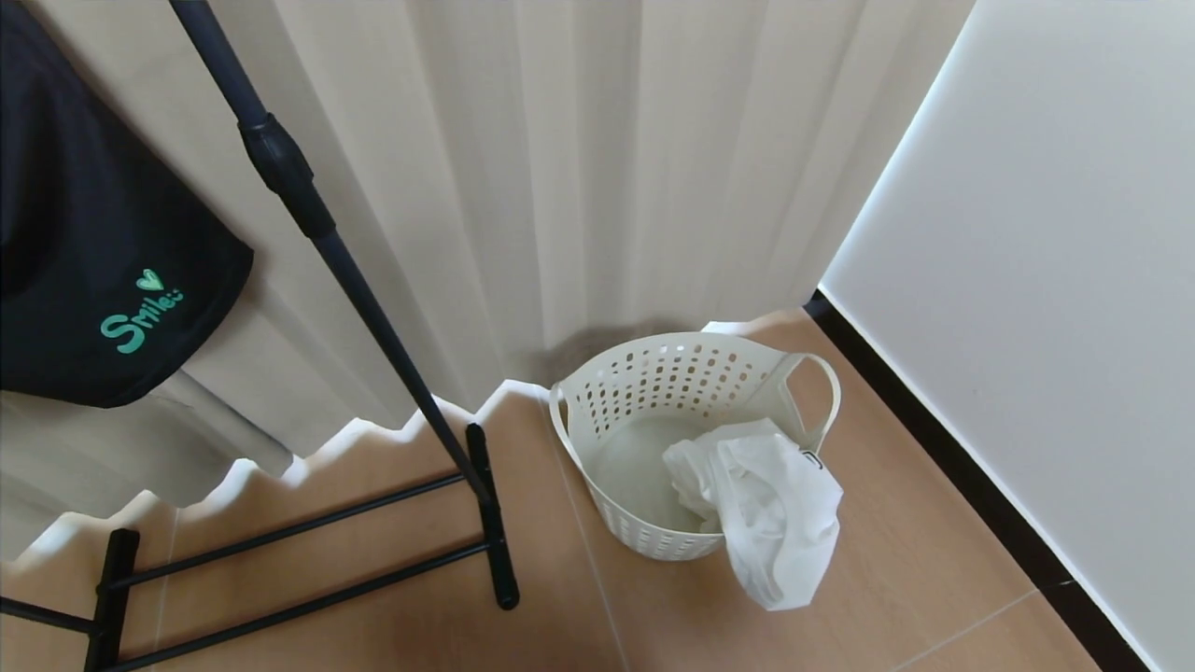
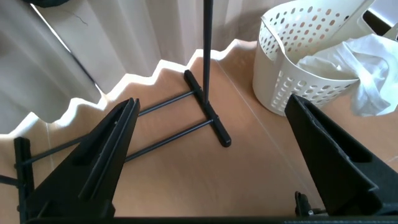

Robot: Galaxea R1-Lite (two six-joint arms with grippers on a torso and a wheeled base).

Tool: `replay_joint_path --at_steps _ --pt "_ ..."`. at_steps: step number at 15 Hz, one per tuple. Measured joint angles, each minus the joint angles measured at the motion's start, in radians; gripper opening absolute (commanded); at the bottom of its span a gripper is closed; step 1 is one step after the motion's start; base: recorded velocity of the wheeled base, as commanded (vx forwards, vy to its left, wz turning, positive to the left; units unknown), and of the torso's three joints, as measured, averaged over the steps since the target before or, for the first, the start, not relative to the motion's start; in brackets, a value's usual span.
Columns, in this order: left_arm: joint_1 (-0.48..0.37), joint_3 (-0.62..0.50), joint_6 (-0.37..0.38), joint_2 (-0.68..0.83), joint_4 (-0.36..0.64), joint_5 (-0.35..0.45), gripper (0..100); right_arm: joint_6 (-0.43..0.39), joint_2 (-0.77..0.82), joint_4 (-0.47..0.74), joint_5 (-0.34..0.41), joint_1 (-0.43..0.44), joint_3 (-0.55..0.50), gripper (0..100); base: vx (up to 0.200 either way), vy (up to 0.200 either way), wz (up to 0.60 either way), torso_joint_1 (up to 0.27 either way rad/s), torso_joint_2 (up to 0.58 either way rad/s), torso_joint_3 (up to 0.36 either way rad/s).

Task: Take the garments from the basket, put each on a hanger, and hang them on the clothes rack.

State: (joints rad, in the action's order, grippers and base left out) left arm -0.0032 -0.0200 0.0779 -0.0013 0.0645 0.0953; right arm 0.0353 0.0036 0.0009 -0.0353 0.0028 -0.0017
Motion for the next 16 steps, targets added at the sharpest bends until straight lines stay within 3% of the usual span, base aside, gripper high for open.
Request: replay_joint_path --at_steps 11,16 --pt "0.000 0.000 -0.001 0.000 0.000 0.000 100 -0.014 0.000 -0.002 -0.001 0.000 0.001 100 0.000 0.000 0.00 0.004 0.00 -0.200" --pt "0.000 0.000 0.000 0.000 0.000 0.000 100 -0.018 0.013 0.020 -0.001 0.002 -0.001 100 0.000 0.000 0.00 0.000 0.00 -0.038"
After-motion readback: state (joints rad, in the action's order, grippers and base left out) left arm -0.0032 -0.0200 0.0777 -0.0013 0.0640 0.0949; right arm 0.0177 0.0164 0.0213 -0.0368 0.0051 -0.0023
